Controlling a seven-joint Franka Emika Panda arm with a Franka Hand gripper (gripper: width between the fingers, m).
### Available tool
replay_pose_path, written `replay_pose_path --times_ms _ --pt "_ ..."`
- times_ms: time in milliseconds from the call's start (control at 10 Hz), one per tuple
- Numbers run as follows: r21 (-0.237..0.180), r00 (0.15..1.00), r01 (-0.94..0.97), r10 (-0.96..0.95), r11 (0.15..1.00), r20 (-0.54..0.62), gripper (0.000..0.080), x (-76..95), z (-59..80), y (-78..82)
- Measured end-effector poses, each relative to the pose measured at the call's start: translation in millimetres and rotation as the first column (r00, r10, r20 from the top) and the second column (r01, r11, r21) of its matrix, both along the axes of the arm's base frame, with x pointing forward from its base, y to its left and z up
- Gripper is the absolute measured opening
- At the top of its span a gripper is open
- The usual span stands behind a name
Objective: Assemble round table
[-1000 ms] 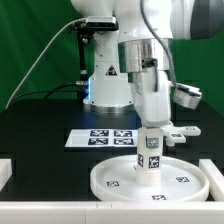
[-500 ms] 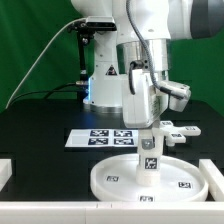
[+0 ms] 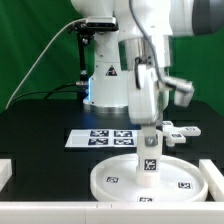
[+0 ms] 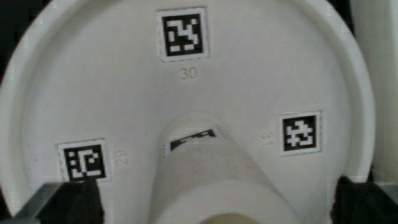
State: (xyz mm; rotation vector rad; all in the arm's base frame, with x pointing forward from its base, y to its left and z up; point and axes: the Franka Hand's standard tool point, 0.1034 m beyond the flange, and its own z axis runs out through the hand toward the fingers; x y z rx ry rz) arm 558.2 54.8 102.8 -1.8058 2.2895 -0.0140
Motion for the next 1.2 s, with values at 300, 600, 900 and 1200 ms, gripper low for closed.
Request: replay_pose_path --times_ms 300,600,900,1200 --pt "0.031 1.000 -0.012 0.013 0.999 -0.028 0.0649 -7.0 12.0 14.8" --pt "0.023 0.998 -0.066 0.066 0.998 -0.022 0.0649 -8.8 11.9 18.0" --pt "-0.007 0.918 -0.397 0.397 0.918 0.008 0.0649 -20.6 12.9 42.8" --pt "-0.003 0.924 -0.383 0.383 0.924 0.003 0.0649 -22.7 11.4 46.6"
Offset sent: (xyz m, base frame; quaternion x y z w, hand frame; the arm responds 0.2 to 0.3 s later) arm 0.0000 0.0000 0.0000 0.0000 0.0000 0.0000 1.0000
